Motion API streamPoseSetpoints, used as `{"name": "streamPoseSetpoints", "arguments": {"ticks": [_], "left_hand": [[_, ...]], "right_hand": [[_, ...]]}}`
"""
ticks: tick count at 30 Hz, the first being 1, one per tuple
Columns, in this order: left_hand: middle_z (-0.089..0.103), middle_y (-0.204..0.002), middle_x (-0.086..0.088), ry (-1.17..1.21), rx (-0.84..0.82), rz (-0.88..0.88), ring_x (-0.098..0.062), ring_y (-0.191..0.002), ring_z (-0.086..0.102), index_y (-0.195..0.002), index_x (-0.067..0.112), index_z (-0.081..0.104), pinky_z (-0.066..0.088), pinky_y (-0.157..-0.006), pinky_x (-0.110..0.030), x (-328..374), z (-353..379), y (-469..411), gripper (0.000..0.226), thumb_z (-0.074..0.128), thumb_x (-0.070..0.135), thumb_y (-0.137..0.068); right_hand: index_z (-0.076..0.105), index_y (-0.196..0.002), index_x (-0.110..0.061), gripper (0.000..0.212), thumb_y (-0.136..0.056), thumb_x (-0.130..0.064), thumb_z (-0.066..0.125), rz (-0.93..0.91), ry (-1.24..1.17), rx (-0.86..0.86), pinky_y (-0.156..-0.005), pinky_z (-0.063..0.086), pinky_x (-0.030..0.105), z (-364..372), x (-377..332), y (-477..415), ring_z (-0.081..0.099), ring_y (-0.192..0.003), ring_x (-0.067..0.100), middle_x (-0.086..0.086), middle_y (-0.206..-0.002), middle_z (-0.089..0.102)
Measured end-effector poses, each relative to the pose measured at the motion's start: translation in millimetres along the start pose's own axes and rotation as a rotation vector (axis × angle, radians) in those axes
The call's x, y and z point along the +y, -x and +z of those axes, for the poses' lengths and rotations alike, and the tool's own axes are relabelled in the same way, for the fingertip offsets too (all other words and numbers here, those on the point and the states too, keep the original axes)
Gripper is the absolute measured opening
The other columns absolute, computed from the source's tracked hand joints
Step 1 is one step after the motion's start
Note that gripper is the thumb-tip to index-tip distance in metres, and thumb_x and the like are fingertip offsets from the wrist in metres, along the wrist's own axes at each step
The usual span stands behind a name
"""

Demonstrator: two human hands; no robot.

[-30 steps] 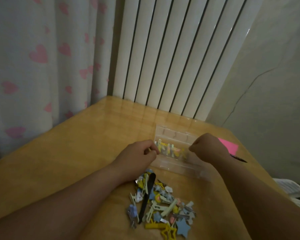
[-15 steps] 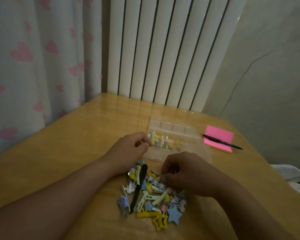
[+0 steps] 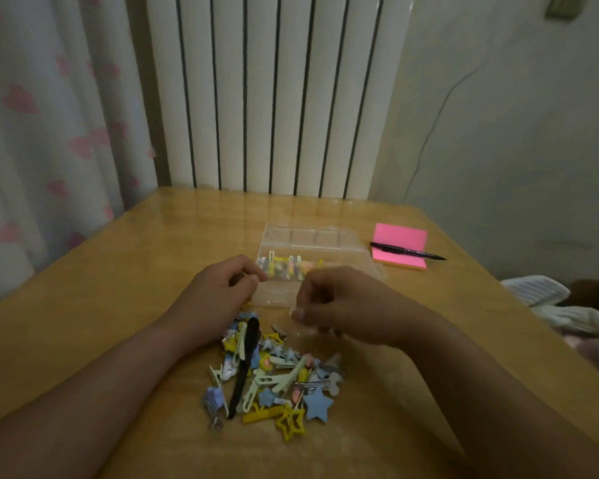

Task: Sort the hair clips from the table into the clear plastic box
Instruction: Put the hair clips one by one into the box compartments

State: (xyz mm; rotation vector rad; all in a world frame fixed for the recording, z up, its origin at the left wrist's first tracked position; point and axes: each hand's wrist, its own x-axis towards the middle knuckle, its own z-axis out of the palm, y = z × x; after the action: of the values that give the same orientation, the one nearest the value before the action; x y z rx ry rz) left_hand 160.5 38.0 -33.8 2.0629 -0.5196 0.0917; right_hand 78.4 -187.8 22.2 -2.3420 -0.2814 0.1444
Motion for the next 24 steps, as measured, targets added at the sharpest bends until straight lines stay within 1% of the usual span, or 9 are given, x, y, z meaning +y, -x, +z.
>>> {"name": "streamPoseSetpoints", "arguments": {"ticks": [3,6,8,10,13,16,19,21,24], "left_hand": [[0.063,-0.078,-0.012,0.005,0.003,-0.012,-0.016,-0.059,0.051,-0.1,0.032,0.074,0.039,-0.062,-0.034,-1,0,-1,0.021,0.055,0.028,-0.108],[0.06,-0.075,-0.012,0.012,0.003,-0.012,-0.012,-0.058,0.049,-0.1,0.031,0.074,0.038,-0.062,-0.034,-2,1,-1,0.021,0.055,0.027,-0.108],[0.062,-0.082,-0.019,0.015,0.0,-0.012,-0.016,-0.062,0.05,-0.1,0.031,0.073,0.039,-0.064,-0.035,-3,1,-2,0.02,0.055,0.027,-0.108],[0.062,-0.083,-0.021,0.018,-0.004,-0.011,-0.017,-0.061,0.05,-0.1,0.031,0.073,0.039,-0.063,-0.035,-4,1,-3,0.02,0.055,0.027,-0.108],[0.06,-0.081,-0.02,0.019,-0.004,-0.008,-0.014,-0.059,0.048,-0.099,0.032,0.073,0.038,-0.061,-0.034,-3,1,-2,0.021,0.054,0.027,-0.108],[0.057,-0.079,-0.019,0.027,-0.008,-0.009,-0.014,-0.059,0.047,-0.098,0.032,0.072,0.037,-0.062,-0.034,-4,0,-2,0.021,0.054,0.027,-0.108],[0.05,-0.069,-0.01,0.031,-0.01,-0.004,-0.011,-0.055,0.044,-0.098,0.031,0.072,0.035,-0.059,-0.032,-4,1,-2,0.021,0.055,0.025,-0.107],[0.049,-0.066,-0.001,0.039,-0.005,-0.011,-0.009,-0.052,0.041,-0.097,0.031,0.072,0.034,-0.057,-0.032,-4,2,-2,0.021,0.055,0.024,-0.107],[0.052,-0.07,-0.002,0.033,-0.007,-0.008,-0.009,-0.053,0.042,-0.097,0.032,0.072,0.036,-0.059,-0.032,-4,1,-2,0.02,0.055,0.025,-0.107]], "right_hand": [[0.073,-0.097,-0.02,0.009,-0.097,-0.029,0.073,0.007,-0.066,0.241,-0.065,0.055,0.025,-21,5,-2,0.067,-0.074,0.011,-0.001,-0.088,0.073],[0.076,-0.095,-0.016,0.014,-0.095,-0.03,0.076,0.136,-0.103,0.495,-0.063,0.051,0.029,-49,20,-15,0.063,-0.074,0.015,0.001,-0.085,0.072],[0.078,-0.093,-0.012,0.016,-0.093,-0.029,0.079,0.222,-0.053,0.53,-0.06,0.045,0.027,-63,31,-31,0.061,-0.073,0.015,0.0,-0.083,0.07],[0.08,-0.094,-0.011,0.017,-0.091,-0.028,0.082,0.268,0.051,0.461,-0.062,0.046,0.028,-70,38,-51,0.063,-0.078,0.016,0.0,-0.085,0.072],[0.082,-0.098,-0.014,0.017,-0.088,-0.028,0.084,0.306,0.255,0.329,-0.075,0.054,0.033,-71,45,-79,0.069,-0.088,0.019,0.001,-0.092,0.076],[0.081,-0.109,-0.01,0.025,-0.089,-0.025,0.083,0.338,0.411,0.181,-0.084,0.054,0.036,-70,42,-97,0.069,-0.099,0.025,0.006,-0.103,0.077],[0.079,-0.118,-0.008,0.036,-0.088,-0.028,0.083,0.388,0.513,0.055,-0.095,0.055,0.04,-71,36,-108,0.068,-0.107,0.028,0.009,-0.115,0.075],[0.078,-0.118,-0.008,0.039,-0.086,-0.031,0.084,0.416,0.571,-0.007,-0.097,0.055,0.042,-72,34,-114,0.068,-0.106,0.028,0.009,-0.116,0.075],[0.078,-0.117,-0.006,0.035,-0.09,-0.029,0.08,0.429,0.571,-0.014,-0.096,0.056,0.042,-73,35,-114,0.068,-0.098,0.025,0.012,-0.114,0.076]]}}
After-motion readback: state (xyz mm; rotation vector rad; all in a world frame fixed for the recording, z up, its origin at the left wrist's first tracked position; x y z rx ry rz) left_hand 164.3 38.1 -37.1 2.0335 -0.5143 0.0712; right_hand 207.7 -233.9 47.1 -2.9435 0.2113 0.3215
